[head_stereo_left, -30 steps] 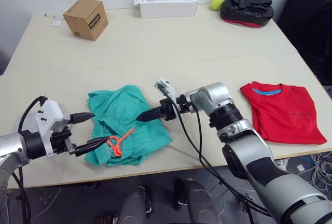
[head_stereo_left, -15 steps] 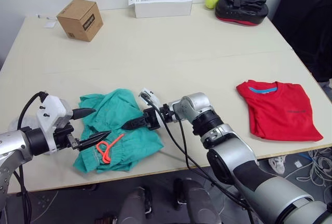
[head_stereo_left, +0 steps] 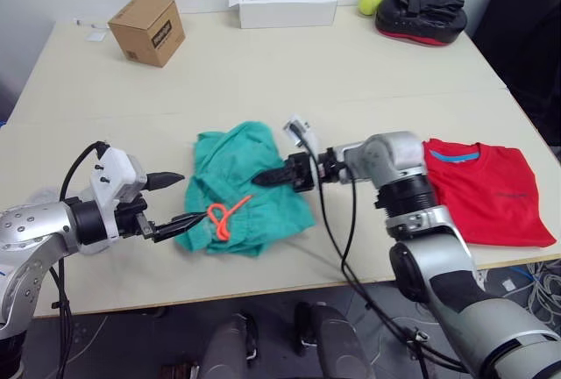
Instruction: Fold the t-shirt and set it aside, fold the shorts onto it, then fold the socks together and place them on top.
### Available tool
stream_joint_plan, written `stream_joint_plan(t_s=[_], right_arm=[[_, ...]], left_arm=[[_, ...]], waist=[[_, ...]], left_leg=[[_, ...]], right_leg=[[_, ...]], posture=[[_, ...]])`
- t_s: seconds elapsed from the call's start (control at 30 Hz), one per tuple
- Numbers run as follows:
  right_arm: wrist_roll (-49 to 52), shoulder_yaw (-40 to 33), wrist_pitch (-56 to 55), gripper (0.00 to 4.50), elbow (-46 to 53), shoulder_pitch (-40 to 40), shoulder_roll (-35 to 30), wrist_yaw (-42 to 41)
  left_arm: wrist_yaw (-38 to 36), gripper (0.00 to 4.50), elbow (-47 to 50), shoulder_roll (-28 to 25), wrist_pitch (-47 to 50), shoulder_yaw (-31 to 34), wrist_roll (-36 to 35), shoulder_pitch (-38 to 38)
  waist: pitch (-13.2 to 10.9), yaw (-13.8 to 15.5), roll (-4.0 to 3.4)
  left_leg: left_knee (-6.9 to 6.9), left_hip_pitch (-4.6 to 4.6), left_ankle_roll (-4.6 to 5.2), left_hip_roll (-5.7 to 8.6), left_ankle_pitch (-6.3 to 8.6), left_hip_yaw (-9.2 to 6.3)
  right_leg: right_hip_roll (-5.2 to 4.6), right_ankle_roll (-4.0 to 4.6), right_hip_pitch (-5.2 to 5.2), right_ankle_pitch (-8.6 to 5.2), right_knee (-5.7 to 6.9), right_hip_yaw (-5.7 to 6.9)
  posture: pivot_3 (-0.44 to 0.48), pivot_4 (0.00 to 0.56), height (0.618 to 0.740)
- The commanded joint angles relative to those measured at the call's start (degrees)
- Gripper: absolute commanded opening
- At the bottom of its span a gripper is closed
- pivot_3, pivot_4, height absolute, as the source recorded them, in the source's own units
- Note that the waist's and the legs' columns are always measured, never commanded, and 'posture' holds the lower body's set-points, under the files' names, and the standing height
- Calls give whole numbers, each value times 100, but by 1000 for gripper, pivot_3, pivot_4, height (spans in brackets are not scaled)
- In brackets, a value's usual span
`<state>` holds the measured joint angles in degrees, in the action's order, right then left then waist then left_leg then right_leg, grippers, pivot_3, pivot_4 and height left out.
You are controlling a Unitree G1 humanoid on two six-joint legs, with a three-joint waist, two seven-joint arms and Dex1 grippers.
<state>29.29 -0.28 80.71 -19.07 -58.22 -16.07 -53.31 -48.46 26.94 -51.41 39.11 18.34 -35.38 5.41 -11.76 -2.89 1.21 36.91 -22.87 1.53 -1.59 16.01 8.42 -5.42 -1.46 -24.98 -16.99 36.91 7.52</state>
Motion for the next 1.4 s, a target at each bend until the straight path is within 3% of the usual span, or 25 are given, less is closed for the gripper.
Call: stream_joint_plan(t_s=[0.03,0.1,0.23,0.43,0.6,0.8,0.93,1.27,1.4], right_arm=[[620,-704,910,15,1308,70,-982,-2],[867,-846,1145,15,1718,226,-1572,-17],[1250,-1081,1170,15,1995,672,-3409,-382],[918,-841,-112,15,1111,1525,-5519,-1417],[56,-351,-1673,15,-396,1863,-6067,-1923],[-885,78,-3158,15,-1835,1941,-5731,-1873],[-1262,74,-3544,997,-2269,1986,-5585,-1607],[-1331,-444,-3968,4392,-2406,2142,-6131,-1926],[-1404,-604,-4629,4450,-2618,1548,-6355,-2055]], left_arm=[[-140,4500,-168,59,-251,-281,88,250],[-185,4500,-271,94,-333,-429,124,378],[-291,4500,-523,190,-536,-705,253,605],[-410,4500,-770,285,-745,-938,396,796],[-458,4500,-809,339,-827,-1029,482,871],[-442,4500,-680,411,-725,-1094,385,1052],[-433,4500,-511,461,-618,-1121,273,1151],[-449,4500,-193,564,-447,-1251,76,1294],[-424,4500,-45,547,-356,-1209,-19,1315]], waist=[[0,49,-1],[-1,111,-1],[-3,135,-3],[-15,152,-23],[-16,108,-21],[-18,146,-25],[-20,147,-29],[-20,154,-32],[-19,134,-35]], left_leg=[[4,-19,3,1,-1,0],[6,-38,8,3,-1,2],[9,-40,13,2,0,8],[16,-41,28,3,0,15],[22,-25,27,-5,-14,51],[26,-24,21,-4,-23,57],[31,-25,19,-4,-24,58],[43,-23,16,-5,-28,58],[45,-22,16,-4,-28,59]], right_leg=[[0,-1,-17,1,0,1],[0,-3,-34,2,0,1],[4,-3,-34,2,-9,1],[6,-11,-30,5,-17,1],[6,-17,-24,14,-23,-5],[6,-16,-29,16,-10,-11],[5,-17,-29,16,-6,-12],[7,-17,-29,16,8,-14],[8,-17,-28,16,9,-15]], posture=[[0,150,740],[0,150,740],[0,150,740],[0,150,740],[0,150,740],[0,150,740],[0,150,740],[0,150,740],[0,150,740]])
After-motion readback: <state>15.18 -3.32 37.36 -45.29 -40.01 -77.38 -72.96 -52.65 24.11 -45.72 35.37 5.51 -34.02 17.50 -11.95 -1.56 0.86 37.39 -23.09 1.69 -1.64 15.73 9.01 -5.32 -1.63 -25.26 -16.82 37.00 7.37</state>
